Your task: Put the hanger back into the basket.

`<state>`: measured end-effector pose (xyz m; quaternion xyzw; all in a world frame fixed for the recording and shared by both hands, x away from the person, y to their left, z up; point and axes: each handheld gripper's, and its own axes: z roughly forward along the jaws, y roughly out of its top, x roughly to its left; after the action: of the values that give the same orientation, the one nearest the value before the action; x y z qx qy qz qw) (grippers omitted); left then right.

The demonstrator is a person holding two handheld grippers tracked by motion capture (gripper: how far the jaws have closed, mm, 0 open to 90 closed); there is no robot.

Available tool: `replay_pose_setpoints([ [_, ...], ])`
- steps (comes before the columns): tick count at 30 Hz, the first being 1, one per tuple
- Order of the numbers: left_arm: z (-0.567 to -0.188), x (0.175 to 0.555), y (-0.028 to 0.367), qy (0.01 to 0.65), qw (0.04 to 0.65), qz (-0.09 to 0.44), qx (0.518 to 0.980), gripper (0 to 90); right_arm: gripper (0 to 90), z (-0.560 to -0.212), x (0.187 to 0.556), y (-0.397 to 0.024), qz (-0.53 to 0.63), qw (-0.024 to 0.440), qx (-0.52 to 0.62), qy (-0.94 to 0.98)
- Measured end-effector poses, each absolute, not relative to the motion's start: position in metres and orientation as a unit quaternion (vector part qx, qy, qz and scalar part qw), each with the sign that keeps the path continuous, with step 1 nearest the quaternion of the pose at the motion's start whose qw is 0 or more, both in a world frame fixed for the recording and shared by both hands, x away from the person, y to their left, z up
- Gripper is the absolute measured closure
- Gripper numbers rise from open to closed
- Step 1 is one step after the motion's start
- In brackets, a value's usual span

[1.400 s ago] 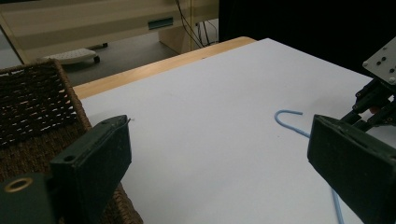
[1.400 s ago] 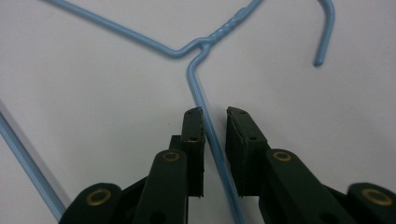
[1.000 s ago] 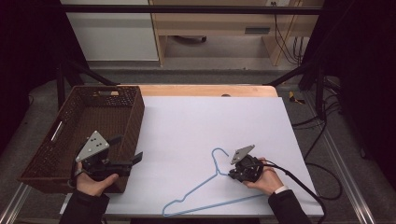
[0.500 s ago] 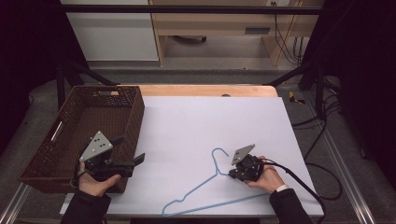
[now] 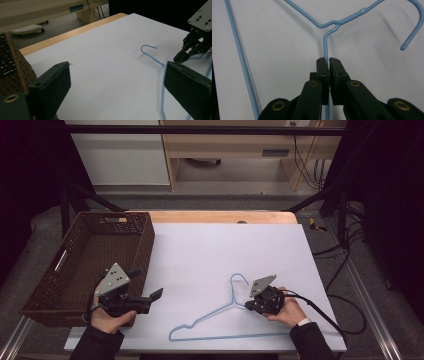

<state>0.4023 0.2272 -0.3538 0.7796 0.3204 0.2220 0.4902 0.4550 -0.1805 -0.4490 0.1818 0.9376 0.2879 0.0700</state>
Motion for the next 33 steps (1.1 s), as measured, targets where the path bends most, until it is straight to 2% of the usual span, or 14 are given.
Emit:
replay_pose_setpoints([
  [17,-0.369,0.402,0.167,0.275,0.457,0.172,0.828,8.5,87.7,-0.439,0.449,-0.181,0.305,0.075,0.175,0.933],
  [33,-0.392,0.424,0.103,0.228,0.384,0.122,0.887,11.7,87.7,-0.435,0.447,-0.182,0.313,0.076,0.17,0.931],
])
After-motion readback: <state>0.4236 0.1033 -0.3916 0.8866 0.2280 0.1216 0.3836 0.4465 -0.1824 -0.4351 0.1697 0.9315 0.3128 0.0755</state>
